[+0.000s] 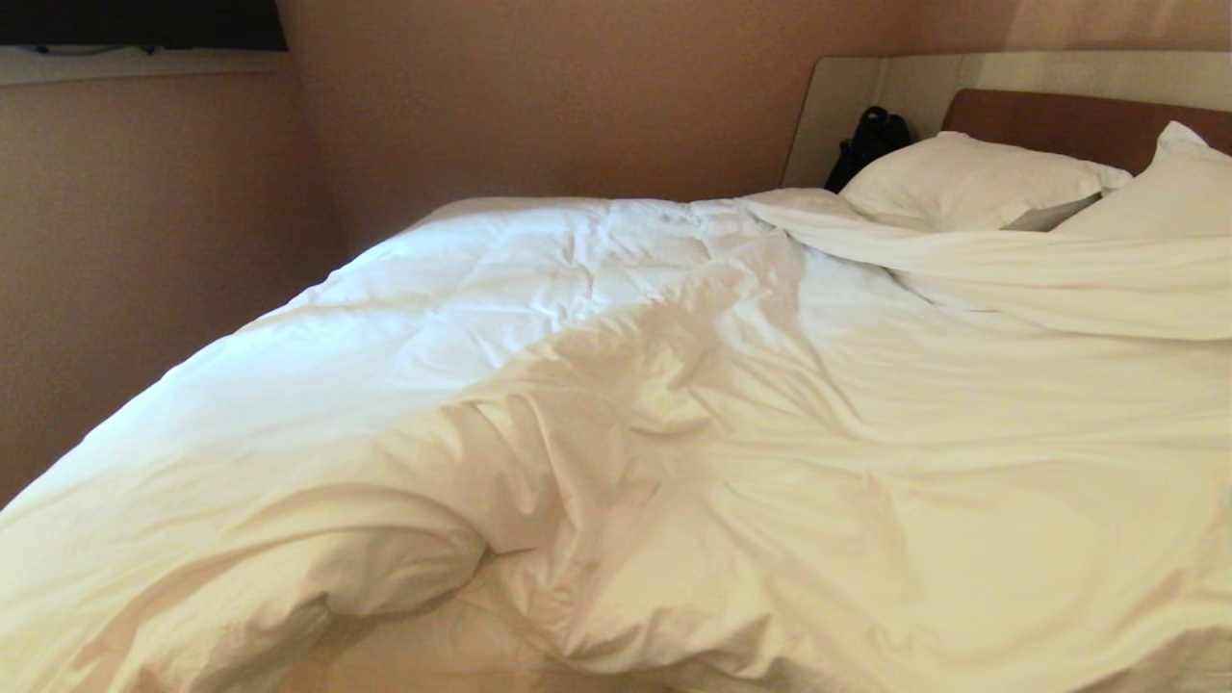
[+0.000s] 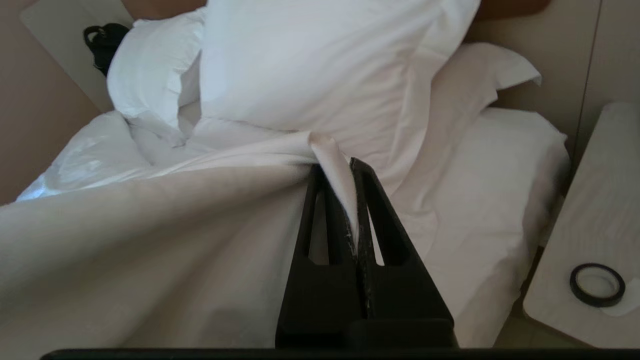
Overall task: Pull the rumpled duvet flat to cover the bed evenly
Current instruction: Flatten the corners of the folded blanket
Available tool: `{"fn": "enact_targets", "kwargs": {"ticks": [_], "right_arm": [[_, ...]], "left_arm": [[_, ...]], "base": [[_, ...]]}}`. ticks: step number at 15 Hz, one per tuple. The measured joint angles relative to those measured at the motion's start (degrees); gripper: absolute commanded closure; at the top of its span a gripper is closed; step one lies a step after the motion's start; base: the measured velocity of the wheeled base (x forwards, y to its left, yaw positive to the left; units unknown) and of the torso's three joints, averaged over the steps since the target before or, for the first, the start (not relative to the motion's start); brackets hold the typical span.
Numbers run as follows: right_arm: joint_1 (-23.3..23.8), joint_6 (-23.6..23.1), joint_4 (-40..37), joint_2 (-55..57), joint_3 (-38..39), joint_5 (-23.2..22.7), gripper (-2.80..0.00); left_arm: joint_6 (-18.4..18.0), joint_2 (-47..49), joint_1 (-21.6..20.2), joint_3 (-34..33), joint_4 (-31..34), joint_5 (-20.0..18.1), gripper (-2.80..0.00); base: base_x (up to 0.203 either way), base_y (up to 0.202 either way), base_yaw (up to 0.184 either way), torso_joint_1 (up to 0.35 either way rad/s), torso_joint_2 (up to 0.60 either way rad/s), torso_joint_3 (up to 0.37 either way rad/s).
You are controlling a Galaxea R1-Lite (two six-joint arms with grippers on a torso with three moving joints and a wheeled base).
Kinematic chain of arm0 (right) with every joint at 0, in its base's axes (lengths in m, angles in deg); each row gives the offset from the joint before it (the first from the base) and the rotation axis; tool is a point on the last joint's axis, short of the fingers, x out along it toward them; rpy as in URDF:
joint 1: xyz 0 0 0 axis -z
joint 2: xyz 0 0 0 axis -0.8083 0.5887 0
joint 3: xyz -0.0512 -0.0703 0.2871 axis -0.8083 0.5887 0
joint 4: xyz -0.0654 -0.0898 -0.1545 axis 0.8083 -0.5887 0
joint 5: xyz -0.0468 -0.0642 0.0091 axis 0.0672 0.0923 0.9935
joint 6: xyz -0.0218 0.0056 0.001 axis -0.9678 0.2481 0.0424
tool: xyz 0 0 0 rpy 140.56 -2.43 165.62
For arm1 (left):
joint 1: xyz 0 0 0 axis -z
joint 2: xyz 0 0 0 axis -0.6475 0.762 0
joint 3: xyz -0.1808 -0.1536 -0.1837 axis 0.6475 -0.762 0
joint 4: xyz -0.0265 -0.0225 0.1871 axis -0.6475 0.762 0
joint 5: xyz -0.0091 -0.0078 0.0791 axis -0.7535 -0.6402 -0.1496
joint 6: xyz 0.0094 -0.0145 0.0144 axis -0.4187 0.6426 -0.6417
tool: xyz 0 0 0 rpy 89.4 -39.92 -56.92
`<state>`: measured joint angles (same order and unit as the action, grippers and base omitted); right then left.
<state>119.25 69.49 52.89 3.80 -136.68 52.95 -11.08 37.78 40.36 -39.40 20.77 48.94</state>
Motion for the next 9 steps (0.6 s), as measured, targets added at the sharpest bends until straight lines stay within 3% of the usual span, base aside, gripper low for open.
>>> {"fn": "enact_targets", "kwargs": {"ticks": [5,9], "right_arm": [[-0.22,0.02,-1.93,-0.95,-0.11,-1.53,-2.80],[-1.91,-0.01,-7.52,-7.93,-4.48,-6.98,-2.80]], "left_arm": [[0.00,0.00,0.00,0.00,0.00,0.00,0.00],[0.00,0.01,0.00,0.00,0.00,-0.02,0.00]], "base": [[0.000,0.000,0.000,0.000,0.00,0.000],[0.000,0.000,0.000,0.000,0.00,0.000]]}}
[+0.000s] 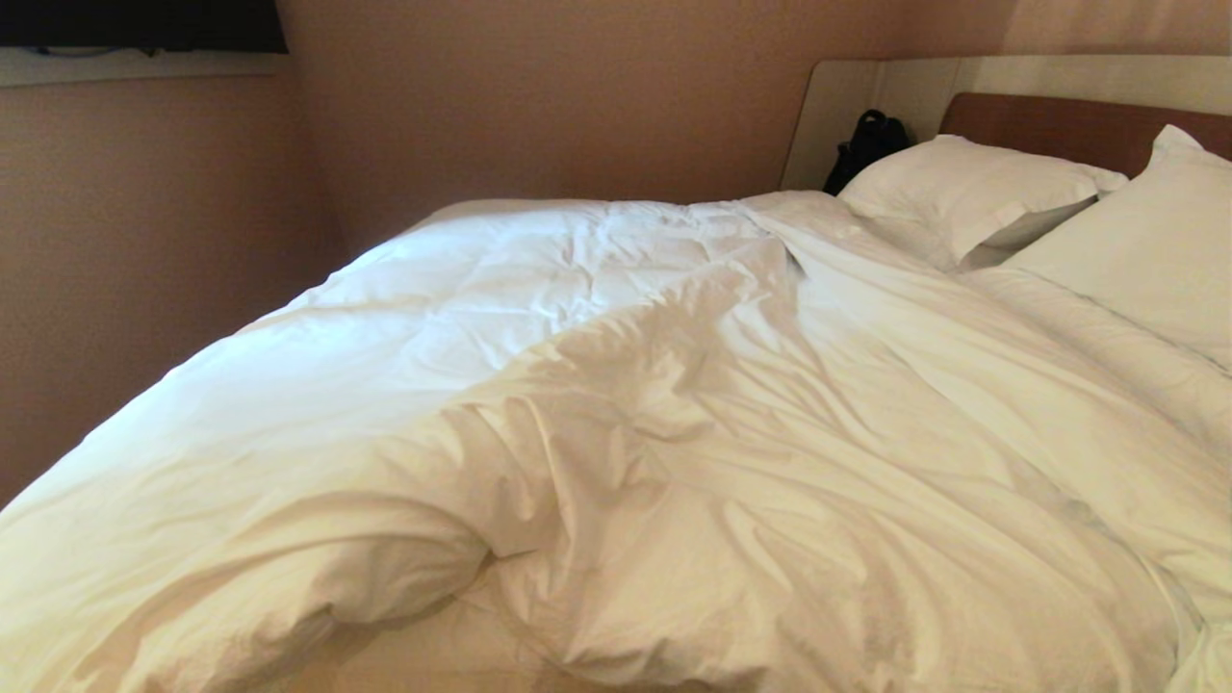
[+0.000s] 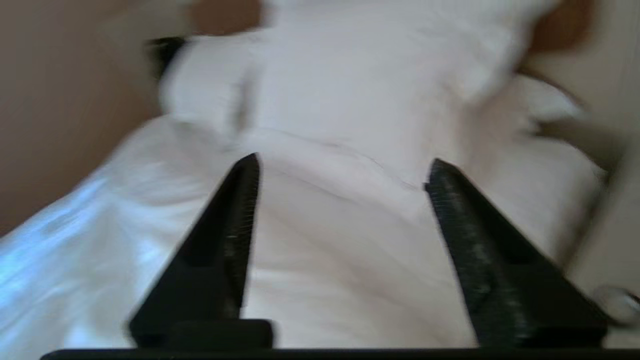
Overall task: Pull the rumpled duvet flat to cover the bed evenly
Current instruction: Flatten the corners of the folded blanket
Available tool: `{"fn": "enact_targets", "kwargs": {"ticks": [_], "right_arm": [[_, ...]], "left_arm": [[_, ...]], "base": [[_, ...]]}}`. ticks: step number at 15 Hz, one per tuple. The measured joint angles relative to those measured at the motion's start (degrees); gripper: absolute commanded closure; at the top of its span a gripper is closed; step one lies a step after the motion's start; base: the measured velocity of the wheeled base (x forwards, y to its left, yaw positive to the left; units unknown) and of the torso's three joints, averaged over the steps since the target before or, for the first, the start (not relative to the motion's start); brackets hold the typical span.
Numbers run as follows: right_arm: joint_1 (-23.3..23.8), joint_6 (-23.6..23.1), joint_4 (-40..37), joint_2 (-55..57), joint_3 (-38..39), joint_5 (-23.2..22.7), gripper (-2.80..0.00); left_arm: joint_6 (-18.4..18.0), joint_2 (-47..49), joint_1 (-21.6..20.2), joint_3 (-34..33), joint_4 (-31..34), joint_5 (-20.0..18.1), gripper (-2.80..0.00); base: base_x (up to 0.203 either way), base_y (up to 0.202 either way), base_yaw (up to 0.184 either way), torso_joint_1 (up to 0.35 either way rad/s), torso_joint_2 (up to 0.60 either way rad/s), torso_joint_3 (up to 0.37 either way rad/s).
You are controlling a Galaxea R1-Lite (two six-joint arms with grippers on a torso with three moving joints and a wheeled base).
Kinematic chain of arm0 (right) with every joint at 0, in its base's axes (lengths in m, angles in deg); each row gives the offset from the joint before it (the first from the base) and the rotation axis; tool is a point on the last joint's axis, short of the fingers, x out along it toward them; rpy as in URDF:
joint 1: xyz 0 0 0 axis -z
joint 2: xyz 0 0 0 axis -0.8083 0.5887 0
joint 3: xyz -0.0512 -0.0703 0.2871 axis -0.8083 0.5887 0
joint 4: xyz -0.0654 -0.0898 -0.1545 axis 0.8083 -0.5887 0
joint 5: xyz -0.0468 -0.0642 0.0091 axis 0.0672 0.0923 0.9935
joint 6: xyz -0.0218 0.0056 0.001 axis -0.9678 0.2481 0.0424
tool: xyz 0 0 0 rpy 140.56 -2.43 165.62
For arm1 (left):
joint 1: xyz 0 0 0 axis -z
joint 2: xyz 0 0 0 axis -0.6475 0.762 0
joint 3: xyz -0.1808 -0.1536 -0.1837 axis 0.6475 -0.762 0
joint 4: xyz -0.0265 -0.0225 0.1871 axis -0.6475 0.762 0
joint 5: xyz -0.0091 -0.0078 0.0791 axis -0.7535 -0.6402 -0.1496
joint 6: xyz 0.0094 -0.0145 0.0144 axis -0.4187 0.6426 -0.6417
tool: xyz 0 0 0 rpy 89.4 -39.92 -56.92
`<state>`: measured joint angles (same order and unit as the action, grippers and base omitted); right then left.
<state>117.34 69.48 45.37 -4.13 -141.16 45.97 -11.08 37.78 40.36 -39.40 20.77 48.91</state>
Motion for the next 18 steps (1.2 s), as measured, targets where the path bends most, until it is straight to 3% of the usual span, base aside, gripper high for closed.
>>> {"fn": "enact_targets", "kwargs": {"ticks": [2,5,7,8,9,15,18], "right_arm": [[-3.79,-0.26,-4.58,-2.15,-1.73,-4.39,-2.80],[-12.98,-0.92,-12.69,-3.10,-2.26,-11.45,-2.80],[-20.47,-2.17,-17.52,-3.32,-2.31,-13.67,-2.80],[-24.32,-3.08,-19.73,-3.49,-2.31,-13.87,-0.36],[-28.67,-3.80,-21.67,-3.79,-2.28,-13.81,0.00],[-62.15,-6.16,-30.39,-4.49,-2.26,-8.04,0.00],[-72.36,-4.86,-32.27,-3.70,-1.05,-1.80,0.00]], "left_arm": [[0.00,-0.01,0.00,0.00,0.05,0.00,0.00],[0.00,0.01,0.00,0.00,0.05,0.02,0.00],[-0.04,-0.01,0.00,0.00,0.02,0.00,0.00],[-0.01,-0.01,0.00,0.00,0.02,0.01,0.00],[-0.02,-0.01,0.00,0.00,0.02,0.02,0.00],[0.00,-0.01,0.00,0.00,0.00,0.00,0.00],[-0.02,-0.01,0.00,0.00,0.00,0.02,0.00]], "base": [[0.000,0.000,0.000,0.000,0.00,0.000],[0.000,0.000,0.000,0.000,0.00,0.000],[0.000,0.000,0.000,0.000,0.00,0.000],[0.000,0.000,0.000,0.000,0.00,0.000],[0.000,0.000,0.000,0.000,0.00,0.000],[0.000,0.000,0.000,0.000,0.00,0.000],[0.000,0.000,0.000,0.000,0.00,0.000]]}}
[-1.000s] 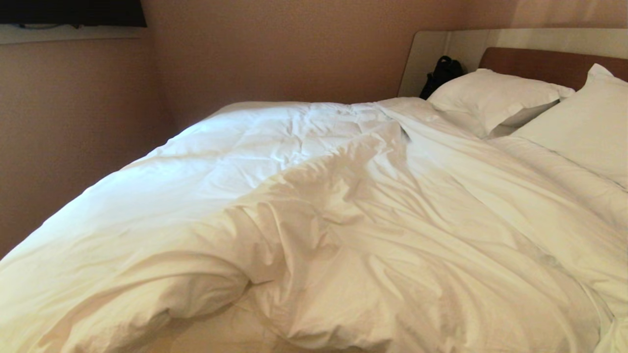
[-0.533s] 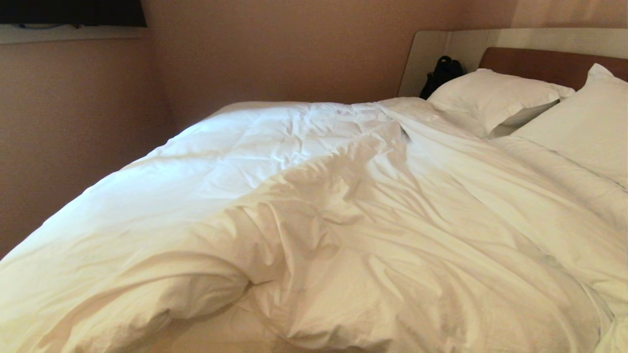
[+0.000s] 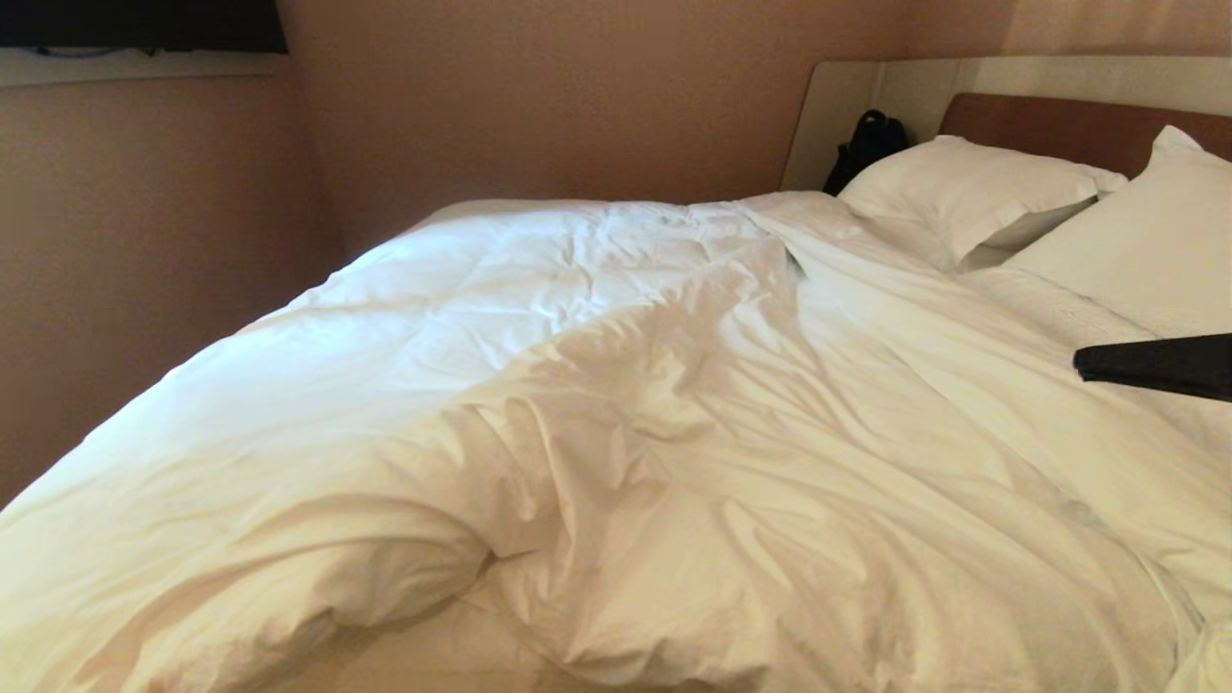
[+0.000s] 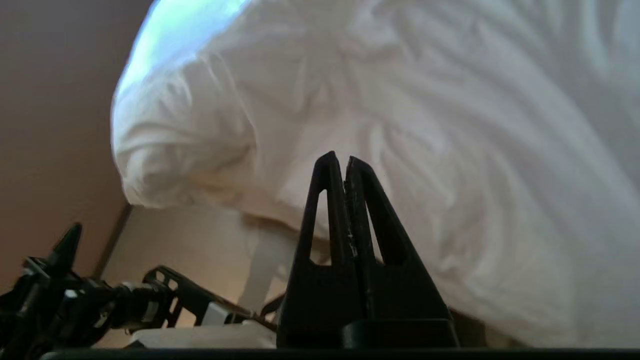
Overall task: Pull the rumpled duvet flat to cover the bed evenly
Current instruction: Flatten the corners of the folded blanket
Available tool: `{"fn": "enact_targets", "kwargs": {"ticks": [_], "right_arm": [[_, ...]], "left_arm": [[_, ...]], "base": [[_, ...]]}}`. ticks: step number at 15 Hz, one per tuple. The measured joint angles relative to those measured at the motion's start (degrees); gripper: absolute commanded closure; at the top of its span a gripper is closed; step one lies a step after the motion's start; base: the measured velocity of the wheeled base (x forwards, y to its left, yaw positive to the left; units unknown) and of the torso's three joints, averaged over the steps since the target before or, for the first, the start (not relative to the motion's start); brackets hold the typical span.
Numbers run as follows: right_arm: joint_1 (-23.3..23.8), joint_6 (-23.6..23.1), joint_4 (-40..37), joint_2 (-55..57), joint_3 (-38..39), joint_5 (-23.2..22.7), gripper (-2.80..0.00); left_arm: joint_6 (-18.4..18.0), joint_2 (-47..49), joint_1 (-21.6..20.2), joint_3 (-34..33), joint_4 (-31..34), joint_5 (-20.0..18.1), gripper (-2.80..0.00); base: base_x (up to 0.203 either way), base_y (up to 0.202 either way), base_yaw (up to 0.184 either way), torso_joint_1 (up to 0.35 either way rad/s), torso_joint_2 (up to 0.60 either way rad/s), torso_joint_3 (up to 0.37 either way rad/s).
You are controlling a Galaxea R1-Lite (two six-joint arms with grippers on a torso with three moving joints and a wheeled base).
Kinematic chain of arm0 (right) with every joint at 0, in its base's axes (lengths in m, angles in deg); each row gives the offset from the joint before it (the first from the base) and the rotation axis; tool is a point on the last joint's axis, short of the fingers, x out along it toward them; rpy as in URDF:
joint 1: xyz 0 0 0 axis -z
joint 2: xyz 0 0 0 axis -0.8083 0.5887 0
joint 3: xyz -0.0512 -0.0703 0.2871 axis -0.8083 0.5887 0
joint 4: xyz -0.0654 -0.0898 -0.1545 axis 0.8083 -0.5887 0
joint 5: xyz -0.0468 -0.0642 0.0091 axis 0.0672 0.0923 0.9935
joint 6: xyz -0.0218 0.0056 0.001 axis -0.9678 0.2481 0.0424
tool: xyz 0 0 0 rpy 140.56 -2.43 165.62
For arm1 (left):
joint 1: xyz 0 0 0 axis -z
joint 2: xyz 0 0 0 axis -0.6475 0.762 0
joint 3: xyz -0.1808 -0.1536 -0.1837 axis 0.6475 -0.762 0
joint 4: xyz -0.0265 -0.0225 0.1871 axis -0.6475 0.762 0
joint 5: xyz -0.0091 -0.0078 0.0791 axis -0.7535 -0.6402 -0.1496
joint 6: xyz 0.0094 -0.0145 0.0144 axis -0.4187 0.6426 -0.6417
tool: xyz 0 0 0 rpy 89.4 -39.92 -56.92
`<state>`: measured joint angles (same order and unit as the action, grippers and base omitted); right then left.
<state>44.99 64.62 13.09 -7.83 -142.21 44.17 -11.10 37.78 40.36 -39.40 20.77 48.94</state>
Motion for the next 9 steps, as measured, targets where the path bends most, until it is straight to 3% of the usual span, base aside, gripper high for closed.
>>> {"fn": "enact_targets", "kwargs": {"ticks": [9], "right_arm": [[-1.96,3.67,3.65,1.54,7.49,26.03,0.00]], "left_arm": [[0.00,0.00,0.00,0.00,0.00,0.00,0.00]], "base": [[0.000,0.000,0.000,0.000,0.00,0.000]]}}
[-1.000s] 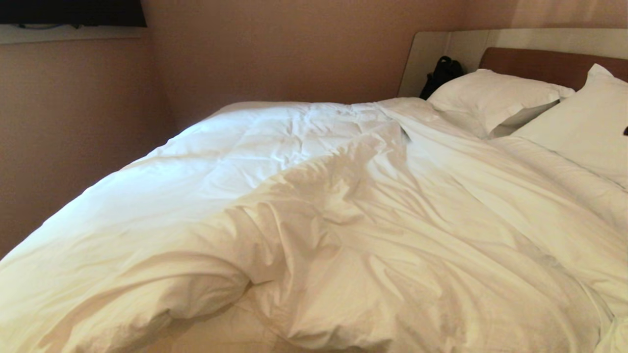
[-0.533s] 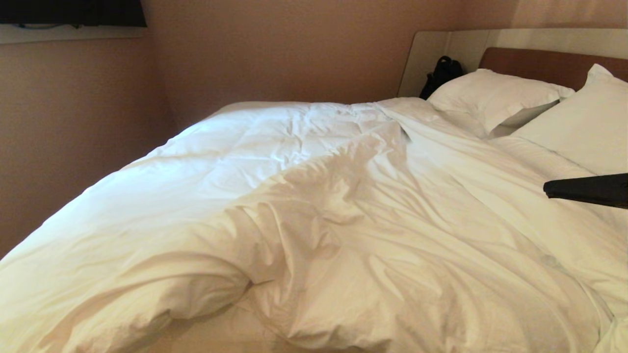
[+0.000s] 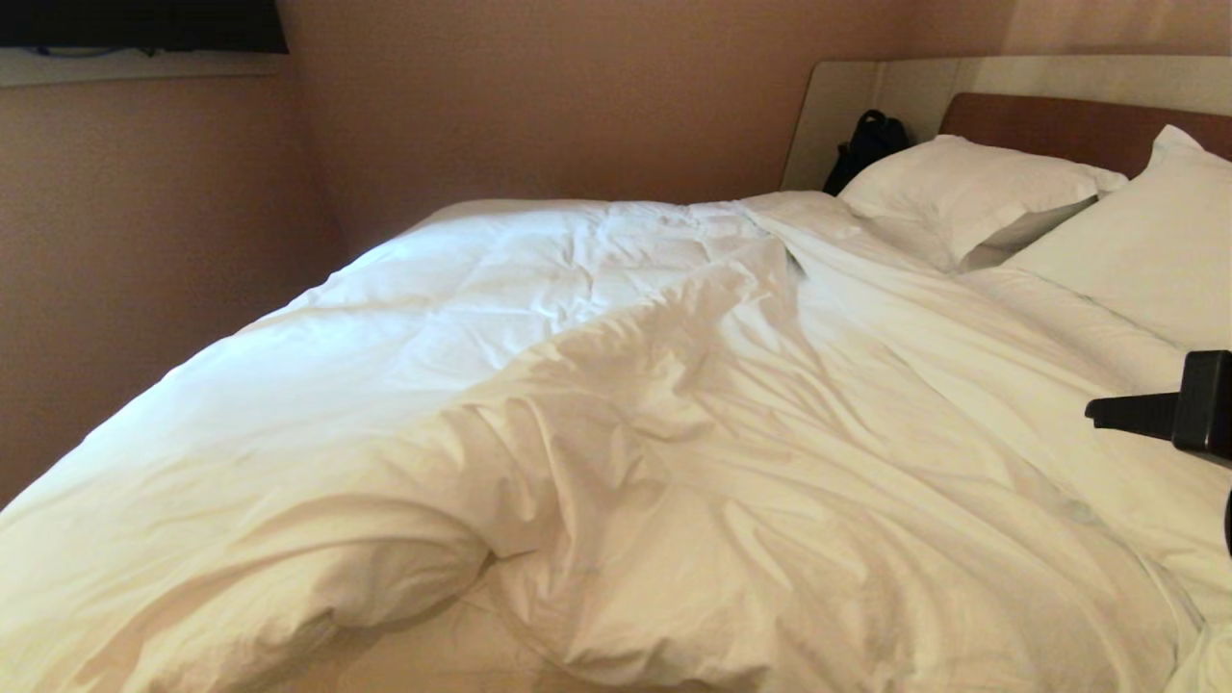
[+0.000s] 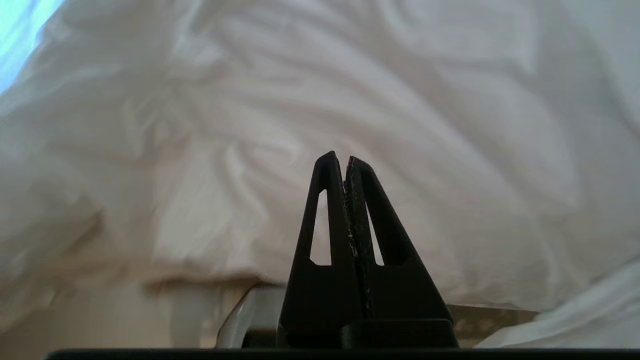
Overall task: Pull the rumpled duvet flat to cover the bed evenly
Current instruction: Flatten the corners of the folded blanket
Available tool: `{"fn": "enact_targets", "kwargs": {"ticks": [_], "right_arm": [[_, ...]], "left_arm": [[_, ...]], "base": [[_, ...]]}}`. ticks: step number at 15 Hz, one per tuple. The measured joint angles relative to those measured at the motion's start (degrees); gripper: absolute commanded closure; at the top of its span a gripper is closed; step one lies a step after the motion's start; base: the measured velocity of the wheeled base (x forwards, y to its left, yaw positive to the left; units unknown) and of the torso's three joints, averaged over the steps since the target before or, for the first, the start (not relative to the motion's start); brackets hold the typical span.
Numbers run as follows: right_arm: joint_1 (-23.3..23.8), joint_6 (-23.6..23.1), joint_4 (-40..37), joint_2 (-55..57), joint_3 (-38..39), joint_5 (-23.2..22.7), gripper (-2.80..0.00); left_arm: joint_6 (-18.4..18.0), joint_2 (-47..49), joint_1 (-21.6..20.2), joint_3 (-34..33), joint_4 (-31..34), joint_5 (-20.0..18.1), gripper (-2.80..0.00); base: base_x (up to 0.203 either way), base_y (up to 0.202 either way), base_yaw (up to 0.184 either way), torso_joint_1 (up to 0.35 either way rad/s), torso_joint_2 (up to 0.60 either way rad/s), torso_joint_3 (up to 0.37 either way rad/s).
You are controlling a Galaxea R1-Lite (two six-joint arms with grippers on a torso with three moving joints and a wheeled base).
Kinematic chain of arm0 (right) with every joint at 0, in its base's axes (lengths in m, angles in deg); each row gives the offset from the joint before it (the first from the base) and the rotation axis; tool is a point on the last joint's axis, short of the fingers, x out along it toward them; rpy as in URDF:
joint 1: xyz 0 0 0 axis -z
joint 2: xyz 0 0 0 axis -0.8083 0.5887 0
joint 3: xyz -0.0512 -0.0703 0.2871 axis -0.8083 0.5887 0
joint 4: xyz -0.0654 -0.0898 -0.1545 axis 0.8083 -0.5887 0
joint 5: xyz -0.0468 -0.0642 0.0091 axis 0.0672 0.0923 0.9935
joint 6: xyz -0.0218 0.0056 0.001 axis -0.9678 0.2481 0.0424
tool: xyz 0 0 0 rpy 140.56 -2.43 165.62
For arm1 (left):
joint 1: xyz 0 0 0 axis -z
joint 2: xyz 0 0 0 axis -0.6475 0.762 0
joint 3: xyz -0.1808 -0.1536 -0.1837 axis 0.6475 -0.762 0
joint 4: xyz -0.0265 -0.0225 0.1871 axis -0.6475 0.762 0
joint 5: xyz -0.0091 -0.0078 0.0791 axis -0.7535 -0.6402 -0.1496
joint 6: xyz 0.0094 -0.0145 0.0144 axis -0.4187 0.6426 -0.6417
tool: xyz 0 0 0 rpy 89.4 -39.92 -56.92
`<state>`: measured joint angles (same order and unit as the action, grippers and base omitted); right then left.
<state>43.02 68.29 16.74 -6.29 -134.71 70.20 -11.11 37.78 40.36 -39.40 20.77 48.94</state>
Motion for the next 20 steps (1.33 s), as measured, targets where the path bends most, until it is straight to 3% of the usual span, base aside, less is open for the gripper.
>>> {"fn": "enact_targets", "kwargs": {"ticks": [4,7,13,20], "right_arm": [[0.37,1.22,1.21,-0.39,0.93,6.94,0.00],[0.37,1.29,1.98,-1.10,1.02,9.14,0.00],[1.21,-0.57,6.15,2.27,0.54,9.50,0.00],[9.20,-2.98,10.80,12.66,-1.18,7.26,0.00]], "left_arm": [[0.02,0.00,0.00,0.00,0.04,0.00,0.00],[0.00,0.00,0.00,0.00,0.00,0.00,0.00],[0.01,0.00,0.00,0.00,0.06,-0.01,0.00],[0.02,0.00,0.00,0.00,0.02,-0.02,0.00]], "base": [[0.000,0.000,0.000,0.000,0.00,0.000],[0.000,0.000,0.000,0.000,0.00,0.000],[0.000,0.000,0.000,0.000,0.00,0.000],[0.000,0.000,0.000,0.000,0.00,0.000]]}}
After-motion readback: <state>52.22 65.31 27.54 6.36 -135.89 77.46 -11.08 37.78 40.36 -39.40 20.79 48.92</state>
